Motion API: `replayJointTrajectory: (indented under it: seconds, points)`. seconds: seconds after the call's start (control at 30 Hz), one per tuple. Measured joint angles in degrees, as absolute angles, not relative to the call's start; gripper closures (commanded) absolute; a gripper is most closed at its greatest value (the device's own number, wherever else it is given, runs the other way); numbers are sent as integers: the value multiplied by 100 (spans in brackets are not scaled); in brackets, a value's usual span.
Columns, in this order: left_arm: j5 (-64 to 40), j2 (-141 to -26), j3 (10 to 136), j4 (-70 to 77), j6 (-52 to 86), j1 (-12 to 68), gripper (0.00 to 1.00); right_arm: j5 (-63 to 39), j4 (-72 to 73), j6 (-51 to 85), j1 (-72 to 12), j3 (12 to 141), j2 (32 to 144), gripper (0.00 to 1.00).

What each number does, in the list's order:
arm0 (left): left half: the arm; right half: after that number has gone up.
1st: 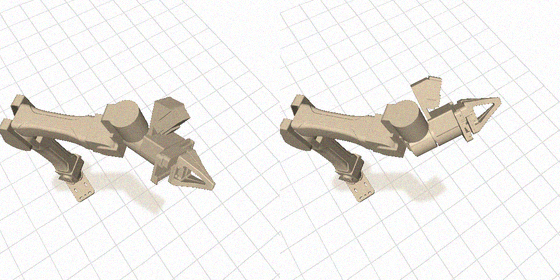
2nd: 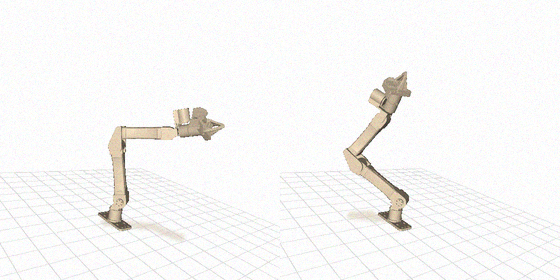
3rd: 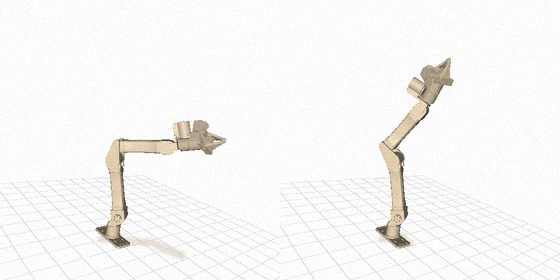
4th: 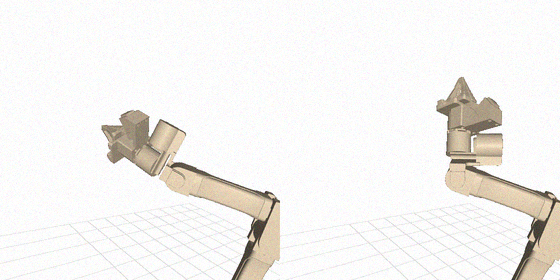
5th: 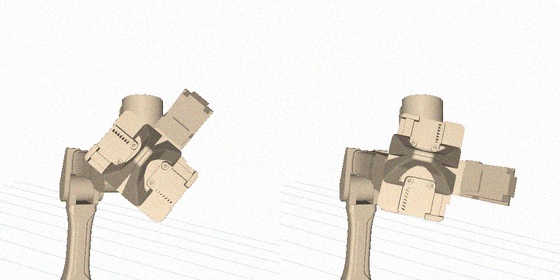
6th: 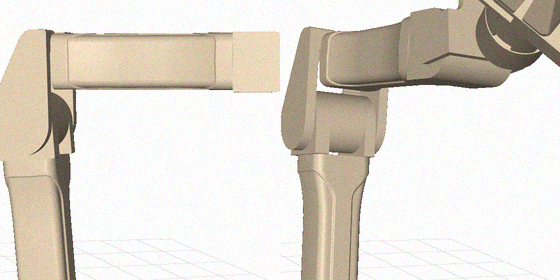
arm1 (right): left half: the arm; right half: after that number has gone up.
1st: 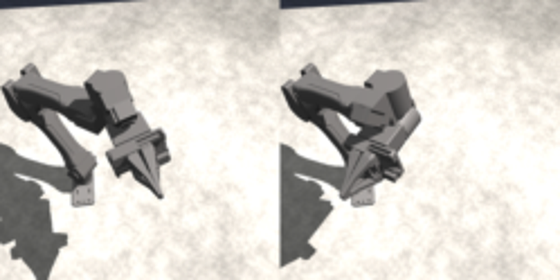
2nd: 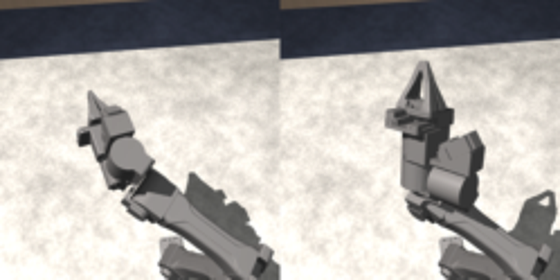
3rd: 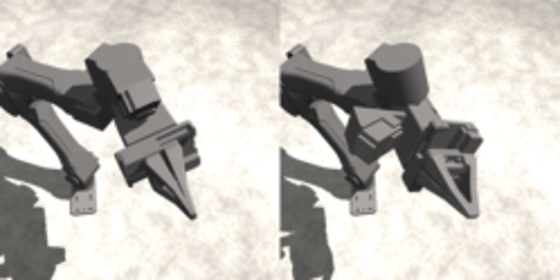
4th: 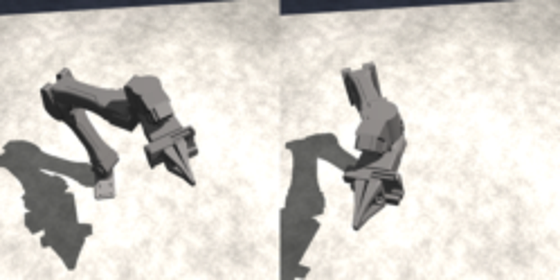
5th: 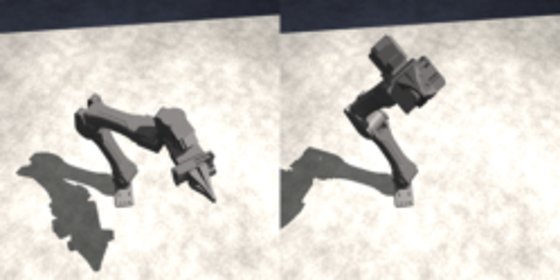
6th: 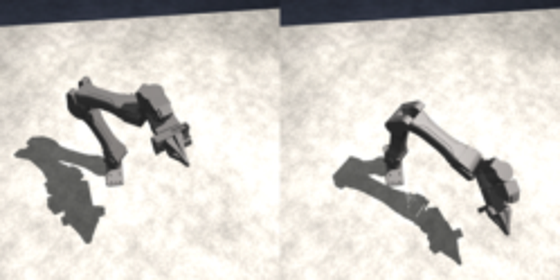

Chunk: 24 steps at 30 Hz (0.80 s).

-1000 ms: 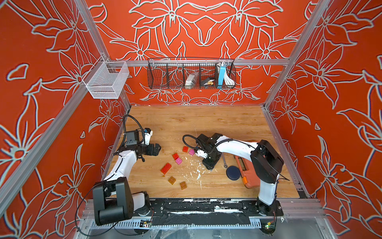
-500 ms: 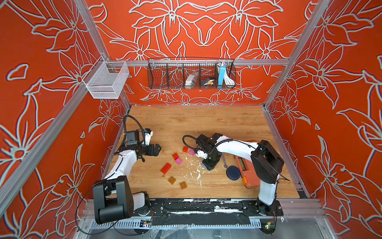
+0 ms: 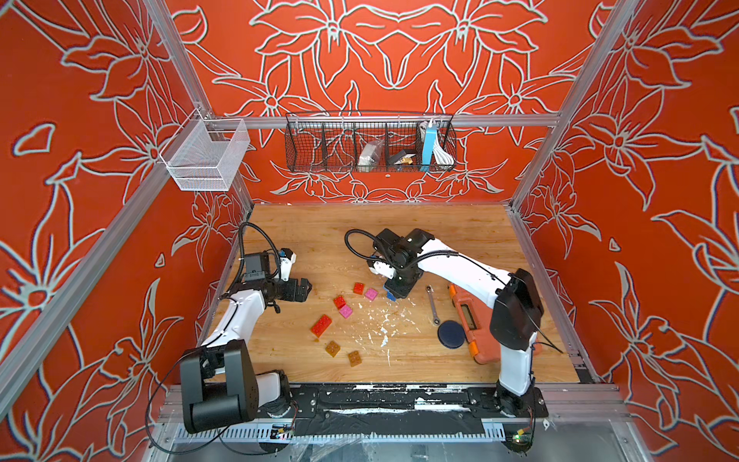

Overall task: Assemble the letter h with lego
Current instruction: Assemble the lego brick with the lego brick.

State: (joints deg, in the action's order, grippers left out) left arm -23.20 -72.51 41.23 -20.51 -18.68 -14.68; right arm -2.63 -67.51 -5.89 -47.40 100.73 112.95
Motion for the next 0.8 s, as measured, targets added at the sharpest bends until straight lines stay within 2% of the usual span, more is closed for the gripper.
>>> replayJointTrajectory:
  seconds: [0.27,0.8]
  points:
    - [-2320,-7251,4123,-2051,-1868,-1468,0,-148,-7074,-884,-4668,10925,12237,69]
    - [-2322,-7251,4123,-2051,-1868,-1468,0,-154,-7301,-1011,-4536,11174,12562,70]
